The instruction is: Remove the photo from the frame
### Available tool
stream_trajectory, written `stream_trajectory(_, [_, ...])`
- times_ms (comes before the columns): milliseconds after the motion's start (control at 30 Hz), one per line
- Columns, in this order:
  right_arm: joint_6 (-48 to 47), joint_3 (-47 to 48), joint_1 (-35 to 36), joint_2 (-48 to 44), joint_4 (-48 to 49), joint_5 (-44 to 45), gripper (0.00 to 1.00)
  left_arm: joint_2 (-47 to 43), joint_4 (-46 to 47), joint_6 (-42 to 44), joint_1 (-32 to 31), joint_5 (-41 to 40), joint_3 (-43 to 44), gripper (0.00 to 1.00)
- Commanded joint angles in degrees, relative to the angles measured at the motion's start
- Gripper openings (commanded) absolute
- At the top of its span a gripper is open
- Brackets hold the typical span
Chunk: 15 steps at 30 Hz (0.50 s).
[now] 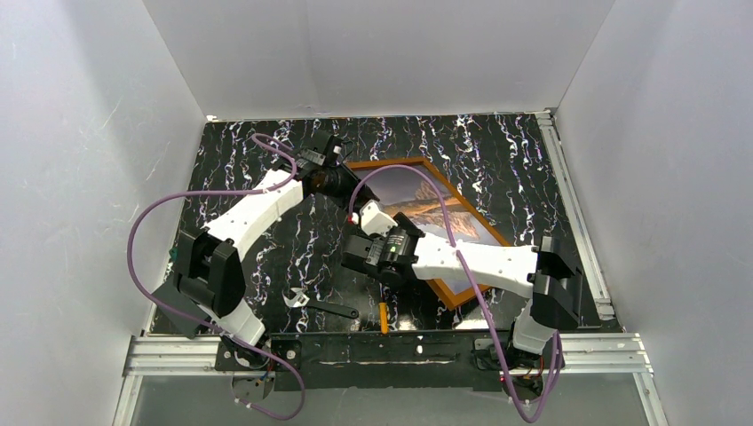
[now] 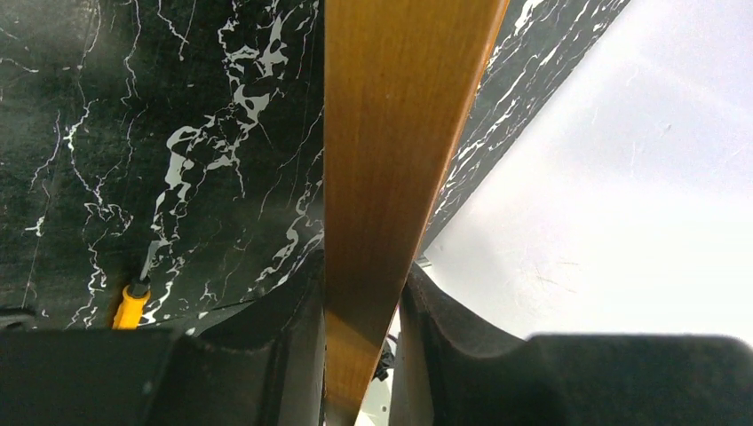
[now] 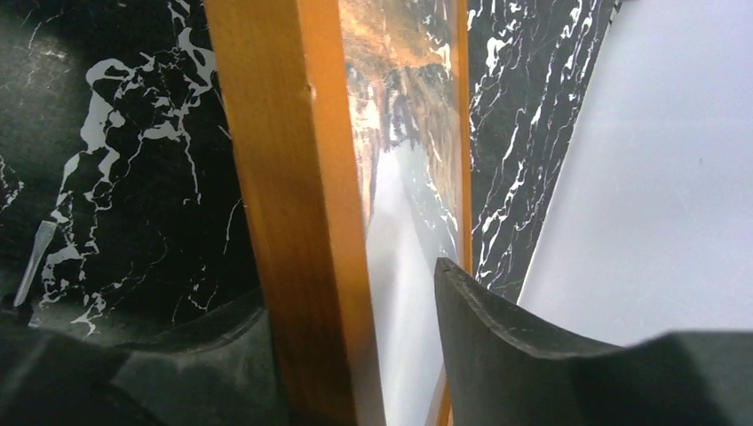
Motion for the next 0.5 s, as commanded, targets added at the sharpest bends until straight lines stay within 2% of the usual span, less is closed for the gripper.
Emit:
stream_trajectory(0, [-2.0,1.8,-0.32,-3.08,-1.31,3.66,0.54,-2.52,-15.0,-2.3,0.3,-0.55,0.57,0.0])
stream_trajectory(33, [-2.03,2.11,-0.34,-3.08,-1.65,3.71,0.38,-2.5,-15.02,-2.5,0.36,-0.56,0.58,0.0])
stream_trajectory(100, [-1.55,2.61,-0.24,-2.71,-2.92,3.99,0.28,-2.37,-15.08,-2.78,0.39,-0.37,0.67,0.0])
stream_trajectory(200, [-1.0,3.16,-0.22,-2.17,-4.19,4.53,0.27,-1.76,-15.49,-2.81,0.48,-0.07,1.14,0.0])
stream_trajectory(333, [-0.69,3.89,-0.25,-1.93,-5.59,5.4,0.36,-1.41,-15.44,-3.32,0.63,0.38,1.27,0.0])
stream_trajectory(433, [-0.68,4.63,-0.3,-2.07,-6.47,6.38,0.34,-1.41,-15.64,-3.19,0.74,0.31,1.66,0.0])
stream_trajectory(467, [-0.74,4.92,-0.32,-2.13,-6.76,6.82,0.3,-1.45,-15.96,-2.86,0.82,0.08,1.83,0.0])
